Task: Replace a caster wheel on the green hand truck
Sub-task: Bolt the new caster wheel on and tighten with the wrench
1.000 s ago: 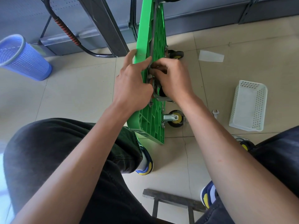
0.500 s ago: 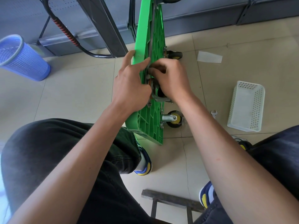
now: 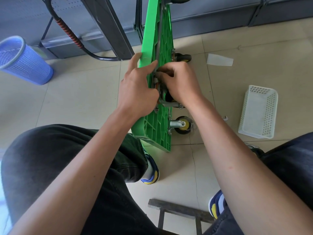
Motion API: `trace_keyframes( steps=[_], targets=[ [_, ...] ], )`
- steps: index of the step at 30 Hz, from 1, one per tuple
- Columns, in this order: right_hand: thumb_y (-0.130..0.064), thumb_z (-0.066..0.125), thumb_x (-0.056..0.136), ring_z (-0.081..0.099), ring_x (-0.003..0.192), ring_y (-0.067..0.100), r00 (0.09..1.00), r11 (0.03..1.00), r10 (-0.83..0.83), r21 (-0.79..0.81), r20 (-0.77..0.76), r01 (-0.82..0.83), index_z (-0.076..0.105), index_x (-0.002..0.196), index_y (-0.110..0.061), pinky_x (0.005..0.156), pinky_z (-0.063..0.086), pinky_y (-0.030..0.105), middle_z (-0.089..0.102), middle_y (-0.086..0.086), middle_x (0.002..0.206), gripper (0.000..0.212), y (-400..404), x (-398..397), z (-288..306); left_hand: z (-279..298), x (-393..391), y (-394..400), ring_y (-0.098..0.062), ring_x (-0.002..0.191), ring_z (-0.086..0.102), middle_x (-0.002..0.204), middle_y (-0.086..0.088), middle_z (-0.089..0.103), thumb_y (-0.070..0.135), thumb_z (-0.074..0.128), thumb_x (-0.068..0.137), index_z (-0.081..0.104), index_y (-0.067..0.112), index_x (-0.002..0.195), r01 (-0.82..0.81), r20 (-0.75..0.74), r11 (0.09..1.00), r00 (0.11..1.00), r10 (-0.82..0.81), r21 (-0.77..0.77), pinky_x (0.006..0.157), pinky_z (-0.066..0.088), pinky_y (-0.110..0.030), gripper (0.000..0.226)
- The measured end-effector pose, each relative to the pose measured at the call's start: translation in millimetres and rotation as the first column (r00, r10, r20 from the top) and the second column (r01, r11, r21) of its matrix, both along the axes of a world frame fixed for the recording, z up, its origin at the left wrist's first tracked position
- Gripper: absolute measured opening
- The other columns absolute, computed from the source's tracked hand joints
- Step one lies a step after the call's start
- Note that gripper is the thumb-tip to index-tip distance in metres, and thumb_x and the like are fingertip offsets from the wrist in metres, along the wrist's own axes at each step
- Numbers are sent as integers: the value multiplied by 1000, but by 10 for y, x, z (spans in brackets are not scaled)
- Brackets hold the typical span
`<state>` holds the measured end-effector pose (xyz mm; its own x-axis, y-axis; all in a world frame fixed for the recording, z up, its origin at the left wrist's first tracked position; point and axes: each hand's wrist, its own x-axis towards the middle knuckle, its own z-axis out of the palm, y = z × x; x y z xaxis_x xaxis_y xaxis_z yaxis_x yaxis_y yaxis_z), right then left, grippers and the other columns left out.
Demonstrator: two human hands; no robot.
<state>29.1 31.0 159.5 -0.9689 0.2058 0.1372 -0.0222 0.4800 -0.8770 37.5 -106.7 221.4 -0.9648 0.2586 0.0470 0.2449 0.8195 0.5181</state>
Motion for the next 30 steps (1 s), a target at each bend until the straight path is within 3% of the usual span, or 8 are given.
trace_keyframes(
  steps=[7,11,19,24,30],
  targets=[
    [-25,72,92,68,80,5,1000,999,-22,-38,4,22,78,103,-19,65,45,9,74,-9,89,14,-3,-10,7,-7,-3,2,-26,138,44,164,1,26,-3,61,78,53,27,145,-4,-1,1000,1000,4,6,106,40,-32,74],
    [-22,72,92,70,89,9,997,999,53,2,55,-54,79,110,-18,78,53,23,78,-4,98,19,28,-12,13,-15,-6,-1,-25,140,41,164,2,26,-3,61,77,53,26,146,-8,1,1000,1000,8,9,104,37,-28,74],
    [-25,71,93,70,84,10,997,999,47,-12,55,-46,80,105,-19,73,51,25,77,-4,92,16,34,-20,-9,-2,1,2,-25,142,39,164,1,25,-5,60,78,53,25,146,-8,1,1000,1000,8,6,104,37,-28,75],
    [-39,62,99,61,62,12,996,998,51,37,78,-54,75,77,-26,56,41,30,66,-6,66,29,30,4,-3,-8,3,10,-26,141,40,164,1,25,-5,60,79,53,25,146,-7,-4,1000,1000,7,4,101,35,-25,74],
    [-41,56,103,54,56,29,993,997,32,60,117,-39,61,62,-13,51,35,38,59,9,59,49,-13,13,23,-24,4,11,-24,140,41,164,2,25,-5,60,78,53,25,145,-8,9,1000,1000,8,12,101,36,-23,75]
  ],
)
